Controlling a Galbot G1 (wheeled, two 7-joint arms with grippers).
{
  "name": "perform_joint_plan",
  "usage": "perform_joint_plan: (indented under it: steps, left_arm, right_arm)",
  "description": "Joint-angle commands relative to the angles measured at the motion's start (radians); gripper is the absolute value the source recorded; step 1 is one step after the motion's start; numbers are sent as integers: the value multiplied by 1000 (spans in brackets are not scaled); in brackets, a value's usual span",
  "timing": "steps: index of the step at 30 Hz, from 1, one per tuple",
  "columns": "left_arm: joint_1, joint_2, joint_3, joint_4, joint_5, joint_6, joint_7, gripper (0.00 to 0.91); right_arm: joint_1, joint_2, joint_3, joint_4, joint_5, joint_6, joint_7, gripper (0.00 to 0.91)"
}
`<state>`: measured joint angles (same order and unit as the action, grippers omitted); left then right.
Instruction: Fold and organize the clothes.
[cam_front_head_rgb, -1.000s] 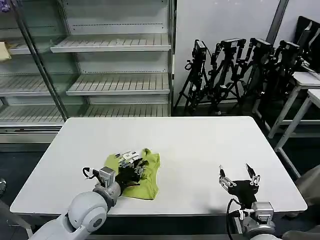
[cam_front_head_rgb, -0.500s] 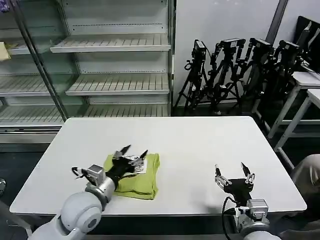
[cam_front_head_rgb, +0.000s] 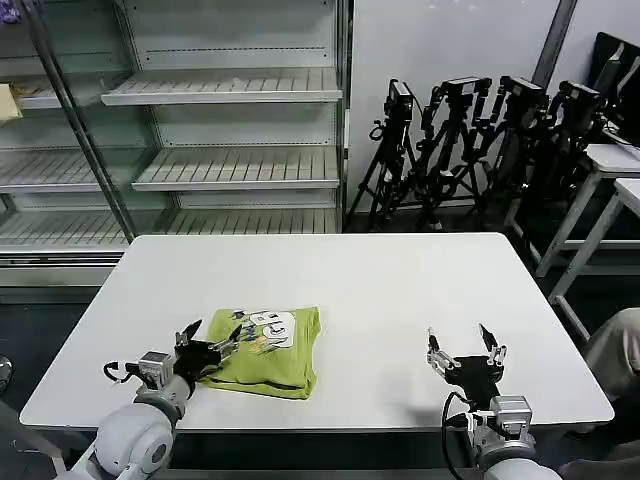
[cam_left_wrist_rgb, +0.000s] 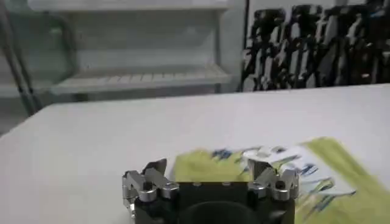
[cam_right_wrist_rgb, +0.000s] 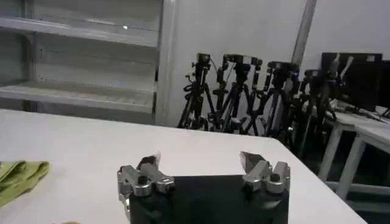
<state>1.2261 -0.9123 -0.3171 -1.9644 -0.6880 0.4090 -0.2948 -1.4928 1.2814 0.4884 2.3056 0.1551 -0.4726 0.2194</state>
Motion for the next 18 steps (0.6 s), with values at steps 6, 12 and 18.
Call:
perform_joint_plan:
  steps: [6, 12, 18]
  left_arm:
    - [60, -21, -50, 123, -132, -65, 33, 10]
    - [73, -32, -36, 102, -162, -84, 80, 10]
    - [59, -38, -21, 103, -159, -88, 98, 10]
  right_arm:
    - [4, -2, -1, -3, -1, 0, 1, 907]
    - [0, -1, -6, 0, -5, 0, 1, 907]
    - [-9, -2, 1, 6, -6, 0, 1, 907]
